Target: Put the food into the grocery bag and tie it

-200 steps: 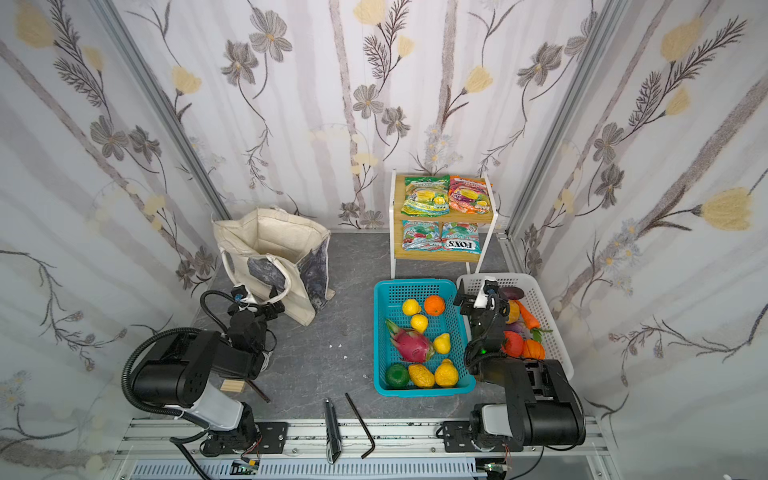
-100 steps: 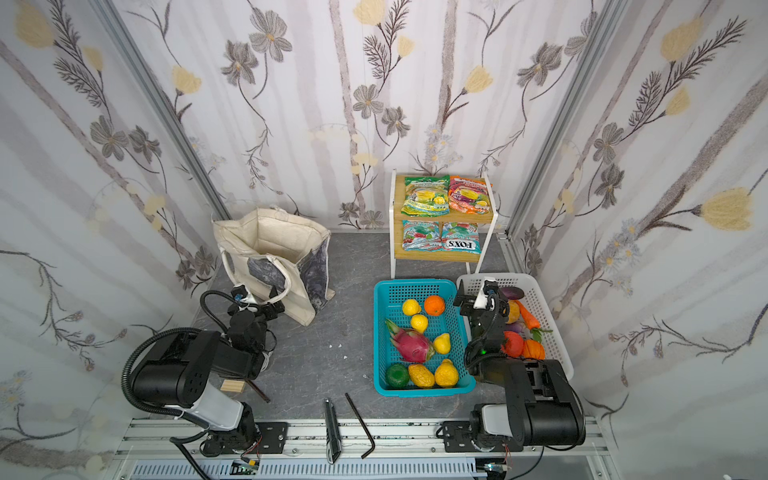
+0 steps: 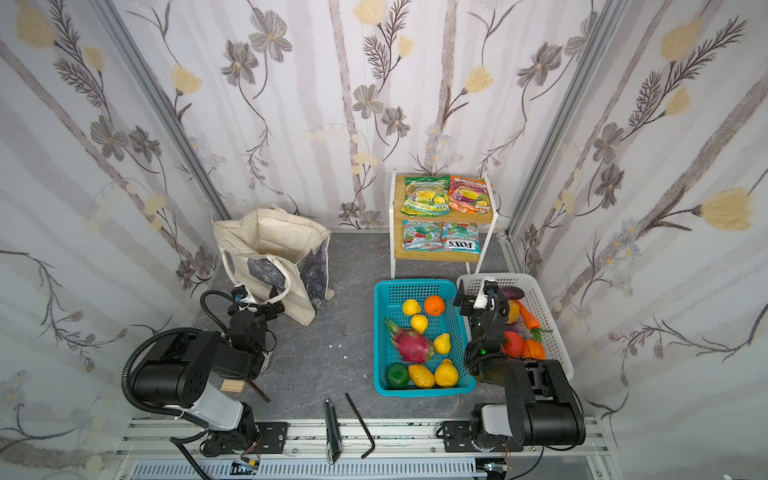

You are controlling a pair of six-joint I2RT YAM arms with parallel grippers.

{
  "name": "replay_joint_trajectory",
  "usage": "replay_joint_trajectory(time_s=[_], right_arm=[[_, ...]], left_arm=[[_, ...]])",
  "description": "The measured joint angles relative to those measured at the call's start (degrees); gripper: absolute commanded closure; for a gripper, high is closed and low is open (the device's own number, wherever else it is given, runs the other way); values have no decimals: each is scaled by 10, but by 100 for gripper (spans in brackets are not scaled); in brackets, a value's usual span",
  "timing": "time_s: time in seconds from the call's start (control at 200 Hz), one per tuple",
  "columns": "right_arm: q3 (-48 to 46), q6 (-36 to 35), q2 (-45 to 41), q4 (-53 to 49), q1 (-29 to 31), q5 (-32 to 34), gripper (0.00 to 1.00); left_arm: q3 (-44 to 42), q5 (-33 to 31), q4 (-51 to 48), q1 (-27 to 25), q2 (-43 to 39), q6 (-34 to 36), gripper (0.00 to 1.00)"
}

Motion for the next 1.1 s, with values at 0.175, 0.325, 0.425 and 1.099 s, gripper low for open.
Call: replay_joint_trajectory(time_s=[0.175,0.325,0.425,1.099], right_arm=[[0,0,0,0,0,0,0],[-6,-1,-11,-2,0,-12,0],[-5,-1,-42,-16,0,-15,0],[249,-19,-181,-429,238,-160,0]], left_arm=[[1,31,0,7,0,5,0],[-3,94,-24,8,-42,21,0],[32,146,-106,9,-101,39,0],[-38,195,-330,-66,-398,26,27]])
